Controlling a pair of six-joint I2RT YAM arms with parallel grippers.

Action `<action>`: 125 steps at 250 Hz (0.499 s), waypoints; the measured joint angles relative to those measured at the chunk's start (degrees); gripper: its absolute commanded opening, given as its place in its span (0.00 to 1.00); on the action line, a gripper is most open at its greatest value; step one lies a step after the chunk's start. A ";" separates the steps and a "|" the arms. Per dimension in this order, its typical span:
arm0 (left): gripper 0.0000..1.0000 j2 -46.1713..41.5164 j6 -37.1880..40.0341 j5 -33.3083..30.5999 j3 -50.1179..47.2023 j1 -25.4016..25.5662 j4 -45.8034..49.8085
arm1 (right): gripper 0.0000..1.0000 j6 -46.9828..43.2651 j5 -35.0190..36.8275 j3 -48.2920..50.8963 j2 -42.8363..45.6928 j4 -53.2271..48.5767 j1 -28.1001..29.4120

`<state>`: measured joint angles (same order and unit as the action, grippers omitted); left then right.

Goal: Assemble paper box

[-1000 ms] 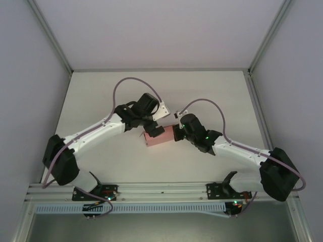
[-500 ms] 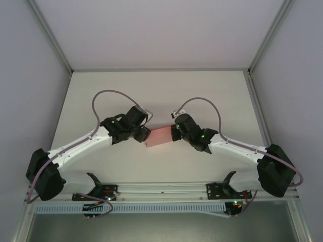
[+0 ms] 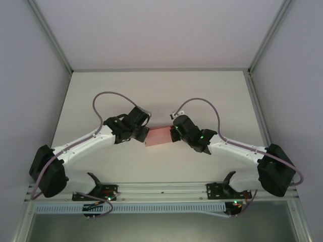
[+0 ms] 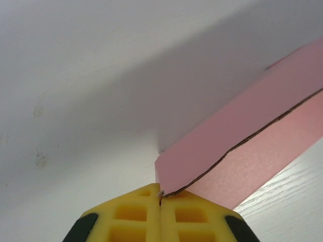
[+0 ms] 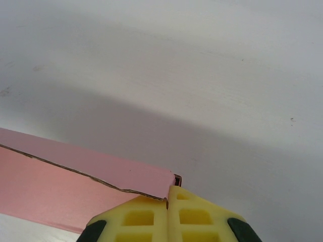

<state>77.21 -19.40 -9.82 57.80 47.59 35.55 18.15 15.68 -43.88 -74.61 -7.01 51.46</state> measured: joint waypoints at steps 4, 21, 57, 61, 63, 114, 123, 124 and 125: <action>0.00 0.00 -0.52 0.20 0.04 -0.02 0.02 | 0.00 0.02 0.33 0.00 0.04 -0.09 0.20; 0.00 0.07 -3.37 1.11 0.24 -0.26 0.17 | 0.00 0.11 2.34 0.13 0.15 -0.31 1.25; 0.00 0.09 -10.36 3.98 0.35 -1.84 0.13 | 0.00 1.49 7.89 0.66 0.15 -0.61 4.35; 0.00 0.09 -11.21 4.59 0.35 -2.14 0.04 | 0.00 2.05 8.90 0.74 0.15 -0.61 4.92; 0.00 0.09 -11.56 4.83 0.35 -2.27 0.00 | 0.00 2.12 9.29 0.79 0.15 -0.59 5.16; 0.00 0.02 -19.93 10.05 0.39 -4.55 -0.68 | 0.00 8.04 16.26 3.02 0.48 0.70 9.75; 0.00 0.02 -20.74 11.06 0.52 -5.03 -0.63 | 0.00 8.57 17.07 3.02 0.20 0.87 10.05; 0.00 0.02 -20.81 11.13 0.55 -5.07 -0.61 | 0.00 8.63 17.18 3.02 0.15 0.87 10.10; 0.00 0.02 -20.96 11.30 0.57 -5.18 -0.57 | 0.00 8.68 17.25 2.99 0.11 0.87 10.12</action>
<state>77.23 -40.36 1.48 58.37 42.41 34.98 26.83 32.93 -40.88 -74.50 -6.13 61.58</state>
